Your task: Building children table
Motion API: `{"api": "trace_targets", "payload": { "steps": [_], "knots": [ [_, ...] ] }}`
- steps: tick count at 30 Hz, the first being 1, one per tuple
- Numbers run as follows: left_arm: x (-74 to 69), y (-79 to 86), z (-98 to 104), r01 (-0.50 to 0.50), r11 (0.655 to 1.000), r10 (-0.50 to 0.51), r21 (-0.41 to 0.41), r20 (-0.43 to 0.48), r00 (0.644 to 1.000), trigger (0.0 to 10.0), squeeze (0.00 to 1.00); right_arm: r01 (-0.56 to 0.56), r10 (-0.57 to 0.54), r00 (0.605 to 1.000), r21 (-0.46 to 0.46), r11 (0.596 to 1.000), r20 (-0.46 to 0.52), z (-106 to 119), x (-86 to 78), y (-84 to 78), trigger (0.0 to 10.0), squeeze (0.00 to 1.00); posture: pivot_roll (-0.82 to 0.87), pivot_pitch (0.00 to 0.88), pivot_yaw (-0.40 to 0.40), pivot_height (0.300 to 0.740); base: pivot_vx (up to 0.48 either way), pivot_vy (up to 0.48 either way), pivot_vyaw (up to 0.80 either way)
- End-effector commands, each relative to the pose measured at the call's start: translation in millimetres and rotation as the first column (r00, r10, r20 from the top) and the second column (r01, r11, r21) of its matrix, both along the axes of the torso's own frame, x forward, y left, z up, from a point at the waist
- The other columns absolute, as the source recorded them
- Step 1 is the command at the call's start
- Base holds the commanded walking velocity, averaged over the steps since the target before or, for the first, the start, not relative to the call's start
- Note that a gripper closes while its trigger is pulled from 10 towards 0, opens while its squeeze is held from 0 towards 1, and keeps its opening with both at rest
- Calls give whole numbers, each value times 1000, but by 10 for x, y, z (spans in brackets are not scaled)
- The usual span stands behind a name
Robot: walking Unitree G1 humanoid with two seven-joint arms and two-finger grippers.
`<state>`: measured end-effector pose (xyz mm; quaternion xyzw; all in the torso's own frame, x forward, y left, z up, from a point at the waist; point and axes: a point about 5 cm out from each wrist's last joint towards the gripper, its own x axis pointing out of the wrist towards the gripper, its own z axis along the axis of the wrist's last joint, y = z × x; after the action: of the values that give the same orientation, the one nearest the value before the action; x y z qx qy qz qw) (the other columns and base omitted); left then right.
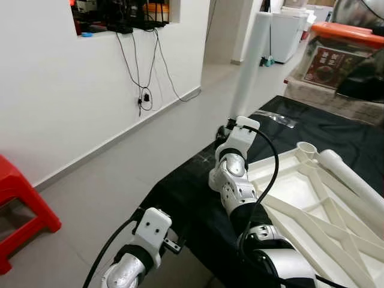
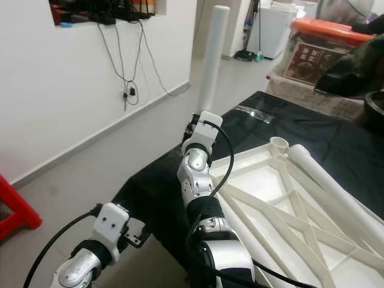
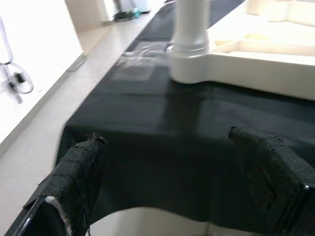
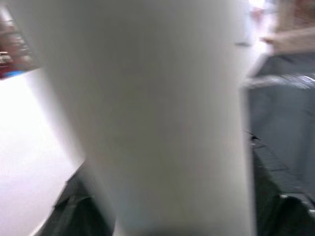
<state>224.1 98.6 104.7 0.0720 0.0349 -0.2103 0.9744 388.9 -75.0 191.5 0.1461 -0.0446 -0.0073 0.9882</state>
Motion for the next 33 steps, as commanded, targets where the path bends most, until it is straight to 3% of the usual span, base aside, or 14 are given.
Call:
{"api": "trace_targets", "payload": {
  "steps": [1,6,7,8,9,10,12,15,17,26,29,33],
  "knots": [
    [0,-12,-27,0,1000,-1,-8,-15,1000,10000,0,-239,240,969,-19,971,66,-11,-70,157,10000,0,147,0,-82,740,0,0,0],
    [4,-9,-25,-1,1000,1,-10,-15,1000,10000,0,-324,327,945,-70,943,28,-91,-129,126,10000,0,141,0,-79,740,0,0,0],
    [6,-9,-25,0,1000,0,-10,-15,1000,10000,0,-337,337,941,-99,936,-12,-179,-139,20,10000,0,141,0,-79,740,0,0,0],
    [6,-9,-25,0,1000,0,-10,-15,1000,10000,0,-337,337,941,-99,936,-12,-179,-139,20,10000,0,141,0,-79,740,0,0,0],
    [7,-10,-26,0,1000,0,-12,-16,1000,10000,0,-295,295,955,-120,948,-22,-238,-146,-141,10000,0,141,0,-79,740,0,0,0],
    [7,-10,-26,0,1000,0,-12,-16,1000,10000,0,-295,295,955,-120,948,-22,-238,-146,-141,10000,0,141,0,-79,740,0,0,0],
    [9,-9,-25,1,1000,-1,-11,-16,1000,10000,0,-239,242,970,-156,959,1,-283,-193,-306,10000,0,137,0,-77,740,0,0,0],
    [10,-8,-24,1,1000,-1,-11,-16,1000,10000,0,-232,237,971,-154,960,13,-302,-225,-358,10000,0,137,0,-77,740,0,0,0],
    [15,-6,-23,-2,1000,1,-10,-14,1000,10000,0,-209,215,976,-126,970,40,-340,-357,-514,10000,0,133,0,-79,740,0,0,0],
    [32,0,-30,-2,1000,1,-6,-14,1000,10000,0,-172,178,984,-133,976,31,-440,-626,-605,10000,0,127,0,-75,740,0,0,0],
    [39,4,-32,-4,1000,4,-3,-12,1000,10000,0,-141,143,990,-158,977,0,-541,-810,-645,10000,0,122,0,-75,740,0,0,0],
    [46,8,-34,-5,1000,5,2,-11,1000,10000,0,-144,144,990,-167,975,-11,-570,-894,-649,10000,0,120,0,-75,740,0,0,-209]
  ]
}}
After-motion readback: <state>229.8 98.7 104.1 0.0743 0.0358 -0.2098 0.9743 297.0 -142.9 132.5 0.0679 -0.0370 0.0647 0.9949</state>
